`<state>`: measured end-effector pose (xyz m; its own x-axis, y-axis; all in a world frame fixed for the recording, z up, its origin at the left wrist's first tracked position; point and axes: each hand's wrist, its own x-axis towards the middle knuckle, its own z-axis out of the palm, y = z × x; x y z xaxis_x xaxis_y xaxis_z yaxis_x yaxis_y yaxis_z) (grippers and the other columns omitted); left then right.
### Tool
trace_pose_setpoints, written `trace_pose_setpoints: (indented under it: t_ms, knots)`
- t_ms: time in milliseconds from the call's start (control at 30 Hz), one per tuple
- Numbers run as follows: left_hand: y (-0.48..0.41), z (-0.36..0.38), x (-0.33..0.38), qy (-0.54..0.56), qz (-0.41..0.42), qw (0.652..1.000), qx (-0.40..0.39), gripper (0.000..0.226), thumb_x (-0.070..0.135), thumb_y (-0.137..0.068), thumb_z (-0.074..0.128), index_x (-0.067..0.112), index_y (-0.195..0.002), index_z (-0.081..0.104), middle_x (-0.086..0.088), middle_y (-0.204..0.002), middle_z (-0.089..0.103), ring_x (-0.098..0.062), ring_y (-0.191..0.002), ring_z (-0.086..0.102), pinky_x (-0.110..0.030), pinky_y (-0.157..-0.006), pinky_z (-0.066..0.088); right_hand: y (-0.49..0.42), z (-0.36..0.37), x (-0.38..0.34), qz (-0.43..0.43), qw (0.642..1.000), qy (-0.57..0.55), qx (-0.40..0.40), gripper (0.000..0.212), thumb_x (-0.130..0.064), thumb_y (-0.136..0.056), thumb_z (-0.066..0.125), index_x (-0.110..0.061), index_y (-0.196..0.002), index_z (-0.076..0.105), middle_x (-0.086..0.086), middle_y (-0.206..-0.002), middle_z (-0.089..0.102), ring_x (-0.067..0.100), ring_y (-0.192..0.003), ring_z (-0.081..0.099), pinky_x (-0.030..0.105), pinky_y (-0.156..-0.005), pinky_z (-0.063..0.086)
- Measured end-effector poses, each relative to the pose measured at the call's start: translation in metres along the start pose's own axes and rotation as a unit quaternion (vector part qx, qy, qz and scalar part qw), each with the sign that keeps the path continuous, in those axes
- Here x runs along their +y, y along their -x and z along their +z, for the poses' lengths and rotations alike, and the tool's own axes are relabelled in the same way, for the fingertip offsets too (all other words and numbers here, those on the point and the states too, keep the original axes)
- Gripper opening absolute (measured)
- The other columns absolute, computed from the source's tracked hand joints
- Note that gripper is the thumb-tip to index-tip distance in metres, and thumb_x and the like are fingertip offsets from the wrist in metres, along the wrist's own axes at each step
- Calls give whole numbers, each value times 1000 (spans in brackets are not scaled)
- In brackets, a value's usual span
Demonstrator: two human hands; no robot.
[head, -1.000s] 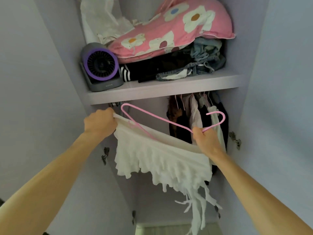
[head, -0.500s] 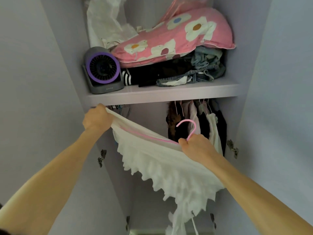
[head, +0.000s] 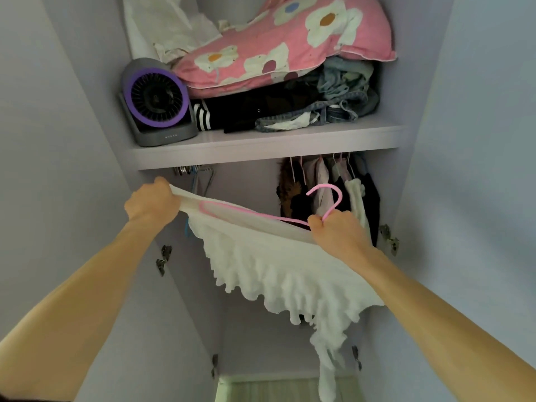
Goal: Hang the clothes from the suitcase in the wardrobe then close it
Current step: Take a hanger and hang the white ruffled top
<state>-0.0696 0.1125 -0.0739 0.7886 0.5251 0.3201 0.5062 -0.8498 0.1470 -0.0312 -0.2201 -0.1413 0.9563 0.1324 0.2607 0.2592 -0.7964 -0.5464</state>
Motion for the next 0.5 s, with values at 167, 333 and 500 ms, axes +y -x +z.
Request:
trace_pose_setpoints:
  t_ms: [167, 333, 500]
  knots:
    - [-2, 6, 0, 101, -32, 993, -52, 28, 10, -92, 49, 2, -118, 54, -21, -100, 69, -39, -93, 67, -42, -72, 52, 1, -2, 1, -39, 997, 63, 12, 48, -34, -99, 39, -15, -55, 36, 2, -52, 42, 22, -52, 42, 29, -48, 25]
    - [3, 6, 20, 313, -74, 943, -87, 25, 2, -89, 43, 6, -105, 62, -17, -85, 73, -29, -81, 73, -44, -70, 62, 9, 18, -18, -74, 973, 194, -105, 41, -42, -99, 33, -16, -72, 48, 0, -72, 53, 23, -72, 56, 31, -63, 43]
    - [22, 6, 52, 243, 86, 939, -228, 25, 6, -95, 43, 11, -110, 62, -8, -93, 68, -20, -82, 65, -33, -67, 51, -13, 10, -38, -73, 971, 173, -148, 34, -43, -96, 39, -17, -80, 54, 0, -77, 54, 24, -73, 55, 28, -56, 37]
